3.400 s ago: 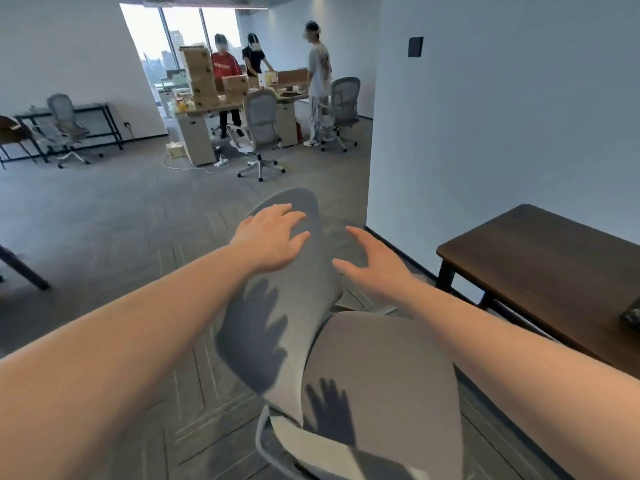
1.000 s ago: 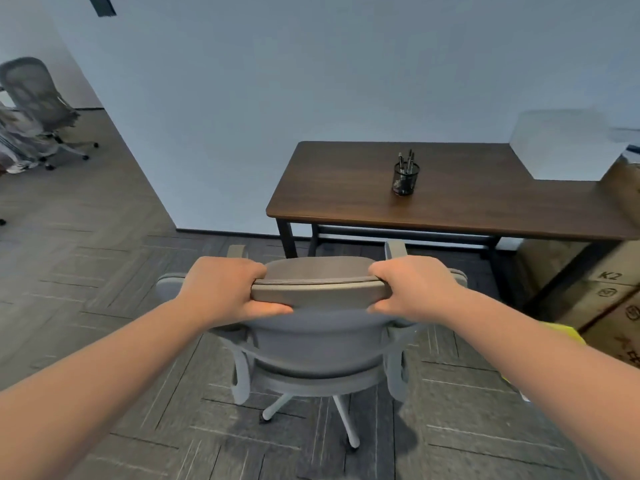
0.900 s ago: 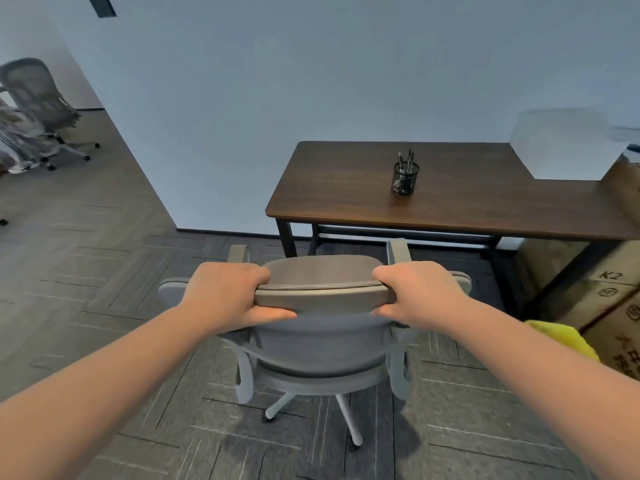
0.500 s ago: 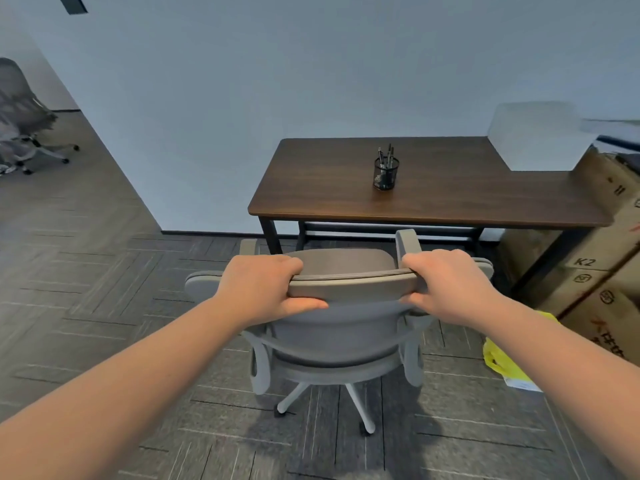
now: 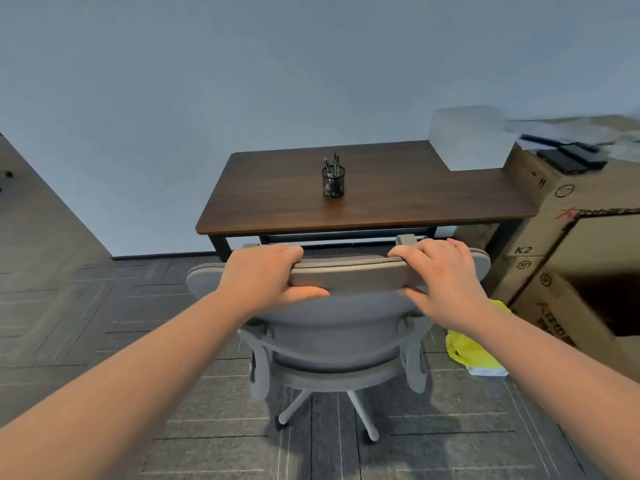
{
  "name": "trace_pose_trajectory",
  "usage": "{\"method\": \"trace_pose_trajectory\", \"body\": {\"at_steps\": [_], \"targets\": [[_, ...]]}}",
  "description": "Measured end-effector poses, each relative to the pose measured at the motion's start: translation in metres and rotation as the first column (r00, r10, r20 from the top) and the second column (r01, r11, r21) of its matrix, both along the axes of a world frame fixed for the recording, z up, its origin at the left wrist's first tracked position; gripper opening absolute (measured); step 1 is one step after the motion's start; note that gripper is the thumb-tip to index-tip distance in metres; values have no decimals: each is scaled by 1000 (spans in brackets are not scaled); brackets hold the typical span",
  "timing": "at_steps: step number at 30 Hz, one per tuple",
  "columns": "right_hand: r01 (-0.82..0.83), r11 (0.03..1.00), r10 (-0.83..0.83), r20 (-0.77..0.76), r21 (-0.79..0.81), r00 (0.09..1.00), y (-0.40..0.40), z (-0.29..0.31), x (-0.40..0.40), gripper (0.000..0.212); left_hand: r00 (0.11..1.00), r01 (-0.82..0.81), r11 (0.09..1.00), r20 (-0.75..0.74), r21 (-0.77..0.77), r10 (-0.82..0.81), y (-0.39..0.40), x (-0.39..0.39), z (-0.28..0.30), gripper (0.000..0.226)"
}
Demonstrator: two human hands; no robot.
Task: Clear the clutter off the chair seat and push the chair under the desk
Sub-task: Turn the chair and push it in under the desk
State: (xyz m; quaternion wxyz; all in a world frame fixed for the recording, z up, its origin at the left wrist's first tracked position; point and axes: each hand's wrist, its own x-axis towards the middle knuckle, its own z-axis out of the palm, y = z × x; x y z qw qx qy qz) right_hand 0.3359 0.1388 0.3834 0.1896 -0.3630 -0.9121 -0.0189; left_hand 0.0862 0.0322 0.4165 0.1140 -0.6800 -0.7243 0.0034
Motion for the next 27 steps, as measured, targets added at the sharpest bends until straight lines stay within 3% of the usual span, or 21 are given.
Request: {"method": "trace_pose_trajectory", "body": {"at_steps": [27], "targets": [[61,998,-61,-28,3,998,79,-1,34,57,998,67,997,-7,45,-67,84,29,1,67]]}}
